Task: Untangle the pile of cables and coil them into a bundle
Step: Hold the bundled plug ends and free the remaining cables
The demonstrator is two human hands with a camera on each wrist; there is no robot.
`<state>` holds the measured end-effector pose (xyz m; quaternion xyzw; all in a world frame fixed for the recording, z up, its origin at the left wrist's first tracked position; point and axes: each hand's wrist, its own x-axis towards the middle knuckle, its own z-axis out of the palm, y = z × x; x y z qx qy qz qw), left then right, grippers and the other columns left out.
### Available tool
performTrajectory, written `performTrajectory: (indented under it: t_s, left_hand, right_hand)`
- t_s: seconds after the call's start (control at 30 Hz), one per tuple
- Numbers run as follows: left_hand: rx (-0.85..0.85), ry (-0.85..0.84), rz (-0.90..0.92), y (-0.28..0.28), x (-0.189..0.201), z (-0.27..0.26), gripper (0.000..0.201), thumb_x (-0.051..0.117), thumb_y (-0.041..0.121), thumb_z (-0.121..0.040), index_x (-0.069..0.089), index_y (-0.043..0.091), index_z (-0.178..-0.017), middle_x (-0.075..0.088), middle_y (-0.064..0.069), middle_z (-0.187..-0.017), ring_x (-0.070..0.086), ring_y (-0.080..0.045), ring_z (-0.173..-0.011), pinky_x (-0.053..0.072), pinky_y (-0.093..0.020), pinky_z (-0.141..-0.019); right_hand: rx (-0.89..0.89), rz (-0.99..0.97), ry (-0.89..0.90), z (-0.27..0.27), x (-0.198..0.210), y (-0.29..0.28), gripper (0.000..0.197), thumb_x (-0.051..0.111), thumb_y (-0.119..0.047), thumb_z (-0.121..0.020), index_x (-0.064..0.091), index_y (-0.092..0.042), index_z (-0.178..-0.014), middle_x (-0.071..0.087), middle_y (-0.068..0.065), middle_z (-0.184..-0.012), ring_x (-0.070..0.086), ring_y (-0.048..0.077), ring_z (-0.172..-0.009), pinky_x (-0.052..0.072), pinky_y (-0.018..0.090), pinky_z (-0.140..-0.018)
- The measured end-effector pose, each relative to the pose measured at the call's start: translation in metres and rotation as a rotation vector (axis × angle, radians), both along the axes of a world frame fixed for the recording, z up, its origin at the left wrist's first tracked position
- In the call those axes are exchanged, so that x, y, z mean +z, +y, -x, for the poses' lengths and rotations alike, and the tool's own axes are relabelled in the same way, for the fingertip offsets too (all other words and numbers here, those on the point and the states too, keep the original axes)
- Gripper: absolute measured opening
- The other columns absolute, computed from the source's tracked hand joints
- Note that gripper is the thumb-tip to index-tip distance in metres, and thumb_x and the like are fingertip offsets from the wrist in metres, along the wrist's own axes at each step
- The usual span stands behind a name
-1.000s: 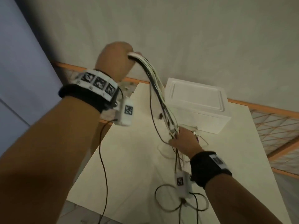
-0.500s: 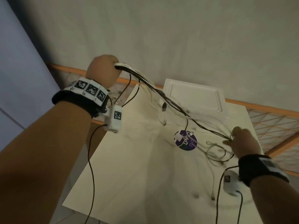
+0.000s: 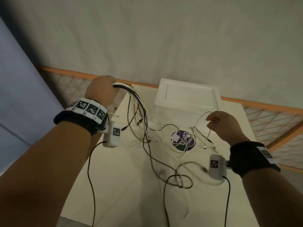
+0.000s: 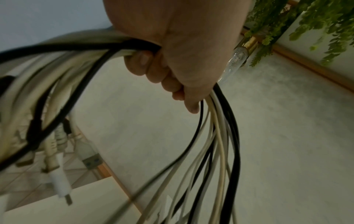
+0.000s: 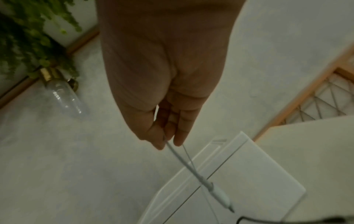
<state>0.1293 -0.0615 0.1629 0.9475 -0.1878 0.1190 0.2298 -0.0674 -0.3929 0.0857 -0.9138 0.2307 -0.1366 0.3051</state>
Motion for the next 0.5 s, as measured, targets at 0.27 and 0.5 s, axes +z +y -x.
performTrajectory:
  t_s: [0.27, 0.5]
  left_hand:
    - [0.023, -0.034, -0.025, 0.004, -0.003, 0.001, 0.013, 0.052, 0.015, -0.089, 0.064, 0.01, -0.087, 0.056, -0.008, -0.075, 0.049, -0.024, -0.07, 0.035, -0.032, -0.064]
    - [-0.03, -0.002, -0.004, -0.005, -0.006, 0.013, 0.017, 0.053, 0.02, -0.089, 0.067, 0.011, -0.093, 0.053, 0.002, -0.067, 0.052, -0.021, -0.066, 0.036, -0.027, -0.054]
  right_hand:
    - [0.03, -0.141, -0.088, -0.002, -0.023, 0.028, 0.009, 0.072, -0.009, -0.08, 0.065, -0.015, -0.081, 0.069, -0.003, -0.078, 0.062, -0.003, -0.066, 0.041, 0.003, -0.061]
    - [0.104, 0.015, 0.213, -0.015, -0.025, 0.048, 0.01, 0.064, -0.009, -0.082, 0.065, -0.016, -0.09, 0.066, 0.003, -0.095, 0.061, 0.021, -0.087, 0.049, 0.031, -0.082]
